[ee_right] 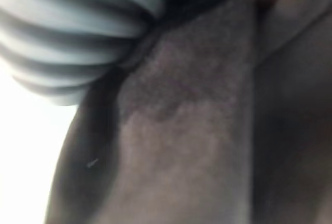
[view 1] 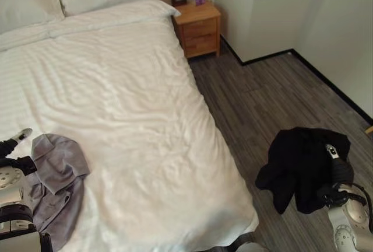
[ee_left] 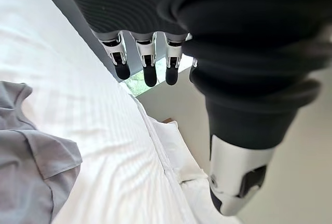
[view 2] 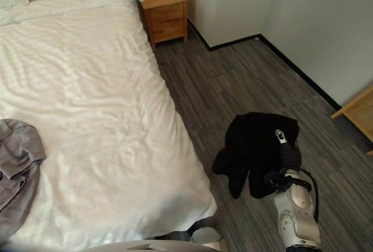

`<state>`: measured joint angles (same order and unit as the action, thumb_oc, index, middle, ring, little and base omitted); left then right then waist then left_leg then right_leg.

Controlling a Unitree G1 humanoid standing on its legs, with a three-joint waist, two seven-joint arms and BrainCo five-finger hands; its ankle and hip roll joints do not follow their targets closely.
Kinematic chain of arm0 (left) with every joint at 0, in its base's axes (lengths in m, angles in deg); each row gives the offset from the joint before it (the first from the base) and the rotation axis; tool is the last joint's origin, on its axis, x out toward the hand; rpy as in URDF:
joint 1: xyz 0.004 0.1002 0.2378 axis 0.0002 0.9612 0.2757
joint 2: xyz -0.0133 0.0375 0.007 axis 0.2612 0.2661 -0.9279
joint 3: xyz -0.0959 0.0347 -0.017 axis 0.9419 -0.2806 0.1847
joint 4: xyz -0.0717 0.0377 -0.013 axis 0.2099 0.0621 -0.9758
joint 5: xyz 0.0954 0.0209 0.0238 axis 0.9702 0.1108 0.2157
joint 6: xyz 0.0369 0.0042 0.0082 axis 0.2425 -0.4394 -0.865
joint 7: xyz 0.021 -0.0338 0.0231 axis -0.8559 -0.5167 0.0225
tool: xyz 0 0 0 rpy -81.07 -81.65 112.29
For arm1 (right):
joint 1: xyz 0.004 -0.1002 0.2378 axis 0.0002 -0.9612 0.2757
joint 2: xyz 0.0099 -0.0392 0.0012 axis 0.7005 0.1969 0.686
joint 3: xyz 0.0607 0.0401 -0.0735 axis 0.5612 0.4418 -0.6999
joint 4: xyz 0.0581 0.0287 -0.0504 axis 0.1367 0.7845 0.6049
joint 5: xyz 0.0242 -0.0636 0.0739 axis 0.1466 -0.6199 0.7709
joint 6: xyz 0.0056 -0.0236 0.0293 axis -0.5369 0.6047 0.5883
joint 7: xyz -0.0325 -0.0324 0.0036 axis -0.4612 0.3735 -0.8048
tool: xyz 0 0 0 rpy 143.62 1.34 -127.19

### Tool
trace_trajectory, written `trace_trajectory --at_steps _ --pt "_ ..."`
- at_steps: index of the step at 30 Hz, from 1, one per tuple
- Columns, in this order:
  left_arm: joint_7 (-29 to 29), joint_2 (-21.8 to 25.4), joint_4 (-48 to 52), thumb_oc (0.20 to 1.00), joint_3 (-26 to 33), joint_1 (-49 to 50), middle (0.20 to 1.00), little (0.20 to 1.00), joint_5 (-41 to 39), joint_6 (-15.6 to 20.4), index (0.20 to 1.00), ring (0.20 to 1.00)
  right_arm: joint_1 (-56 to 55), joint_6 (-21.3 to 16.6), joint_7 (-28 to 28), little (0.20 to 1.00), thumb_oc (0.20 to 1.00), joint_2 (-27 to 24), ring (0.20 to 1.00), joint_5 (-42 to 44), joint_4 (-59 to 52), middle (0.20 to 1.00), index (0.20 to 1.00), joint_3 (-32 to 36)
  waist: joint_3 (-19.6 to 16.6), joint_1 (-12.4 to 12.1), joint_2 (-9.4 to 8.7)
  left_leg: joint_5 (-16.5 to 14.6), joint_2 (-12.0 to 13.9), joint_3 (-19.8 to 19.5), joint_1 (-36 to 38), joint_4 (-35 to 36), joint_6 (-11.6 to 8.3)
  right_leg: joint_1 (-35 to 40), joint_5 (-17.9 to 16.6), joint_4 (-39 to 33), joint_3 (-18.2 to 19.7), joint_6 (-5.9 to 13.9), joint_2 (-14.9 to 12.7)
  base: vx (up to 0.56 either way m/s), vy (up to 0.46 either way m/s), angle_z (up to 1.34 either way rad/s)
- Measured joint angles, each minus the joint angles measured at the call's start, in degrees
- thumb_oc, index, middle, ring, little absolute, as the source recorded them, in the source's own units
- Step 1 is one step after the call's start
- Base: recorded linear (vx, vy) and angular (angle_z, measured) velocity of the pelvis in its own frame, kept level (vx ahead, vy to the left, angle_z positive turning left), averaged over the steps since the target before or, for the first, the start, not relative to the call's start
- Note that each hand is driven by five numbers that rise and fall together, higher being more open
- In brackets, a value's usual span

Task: Pick up bed clothes into laundry basket.

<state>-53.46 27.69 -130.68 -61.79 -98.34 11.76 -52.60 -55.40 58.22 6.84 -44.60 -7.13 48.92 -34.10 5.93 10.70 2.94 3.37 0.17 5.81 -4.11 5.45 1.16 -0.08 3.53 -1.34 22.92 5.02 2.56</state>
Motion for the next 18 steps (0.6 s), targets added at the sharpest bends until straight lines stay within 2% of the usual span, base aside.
trace_trajectory --at_steps 3,6,11,15,18 --pt "1.24 1.96 -1.05 1.0 0.15 -2.46 1.0 1.0 1.84 -1.18 1.0 1.0 0.18 0.96 0.53 0.2 0.2 -0.03 0.2 0.01 0.57 0.2 0.2 -3.13 0.6 -0.48 -0.49 0.04 -0.25 -0.32 -0.29 0.0 0.01 -0.5 -0.06 0.67 -0.35 0.09 -0.17 0.02 0.043 0.01" --pt "1.96 5.26 -2.28 1.0 -0.5 -0.2 1.0 1.0 9.81 -3.87 1.0 1.0 0.92 0.98 0.62 0.2 0.2 -0.25 0.2 0.03 0.61 0.2 0.2 -3.17 1.48 -1.29 -1.79 0.01 -0.36 -0.33 -0.64 0.03 -0.01 -0.14 -0.37 -1.26 -0.58 -0.36 -0.54 0.01 0.001 -0.01" --pt "0.24 8.14 -2.75 1.0 -1.22 4.77 1.0 1.0 18.55 -5.93 1.0 1.0 0.68 0.97 0.78 0.2 0.2 -0.5 0.2 0.05 0.8 0.2 0.2 -2.25 1.68 -2.26 -2.06 -0.19 0.09 -0.94 -0.94 0.35 -0.59 0.43 -1.59 -3.05 -1.2 -1.3 -0.38 0.01 -0.017 0.04" --pt "-0.38 8.07 -2.35 1.0 0.4 7.25 1.0 1.0 21.41 -6.86 1.0 1.0 0.19 1.05 1.17 0.2 0.2 -0.57 0.2 0.04 0.96 0.2 0.2 -2.22 1.86 -3.33 -2.45 0.06 0.08 -2.09 -1.67 0.29 -0.75 0.5 -1.86 -3.59 -2.4 -1.53 -0.33 0.0 -0.039 0.15" --pt "-0.85 7.31 -1.91 1.0 0.17 8.44 1.0 1.0 21.7 -7.01 1.0 1.0 0.05 1.11 1.16 0.2 0.2 -0.61 0.2 0.04 0.93 0.2 0.2 -2.25 2.55 -3.61 -3.6 0.77 0.12 -3.78 -2.52 0.01 -1.1 0.33 -2.01 -3.72 -4.21 -1.68 -0.13 -0.08 -0.061 0.29"
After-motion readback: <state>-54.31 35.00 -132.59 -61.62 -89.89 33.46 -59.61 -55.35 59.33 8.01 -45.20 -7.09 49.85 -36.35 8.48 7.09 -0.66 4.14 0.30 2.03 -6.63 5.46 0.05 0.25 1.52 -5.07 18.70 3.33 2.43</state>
